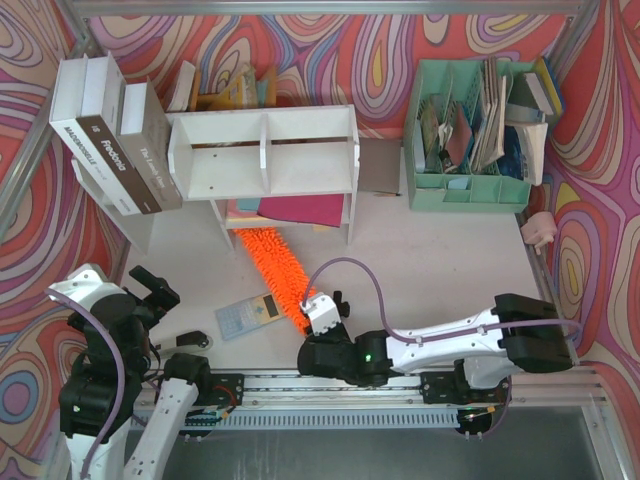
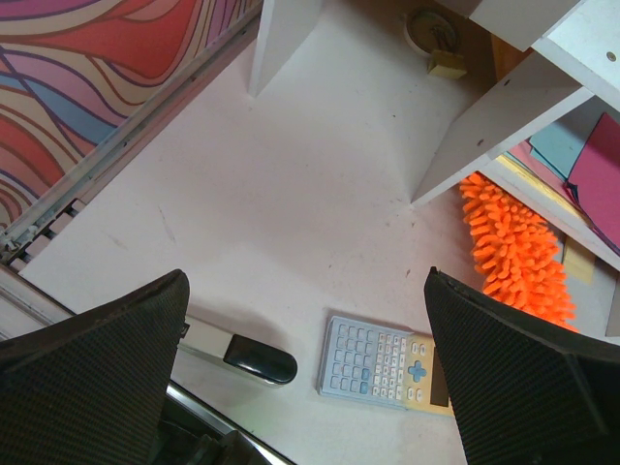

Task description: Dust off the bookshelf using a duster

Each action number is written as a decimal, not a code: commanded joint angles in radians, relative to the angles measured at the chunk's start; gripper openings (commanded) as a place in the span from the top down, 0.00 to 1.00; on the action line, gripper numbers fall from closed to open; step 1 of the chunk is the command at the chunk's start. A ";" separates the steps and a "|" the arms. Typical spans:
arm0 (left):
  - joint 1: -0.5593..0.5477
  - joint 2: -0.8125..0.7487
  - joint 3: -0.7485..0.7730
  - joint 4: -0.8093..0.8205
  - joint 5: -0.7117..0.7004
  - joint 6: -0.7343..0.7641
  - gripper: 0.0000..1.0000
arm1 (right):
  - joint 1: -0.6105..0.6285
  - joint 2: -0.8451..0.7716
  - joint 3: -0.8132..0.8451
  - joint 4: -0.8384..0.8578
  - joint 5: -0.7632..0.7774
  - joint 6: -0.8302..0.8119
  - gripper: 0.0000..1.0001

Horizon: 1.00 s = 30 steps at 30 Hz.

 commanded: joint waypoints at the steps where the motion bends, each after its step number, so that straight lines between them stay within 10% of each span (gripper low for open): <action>1: 0.007 0.002 -0.014 0.014 0.002 0.013 0.02 | 0.001 -0.021 0.038 0.084 0.051 -0.054 1.00; 30: 0.007 -0.001 -0.015 0.014 0.003 0.015 0.02 | -0.075 0.094 0.017 0.160 0.030 -0.082 1.00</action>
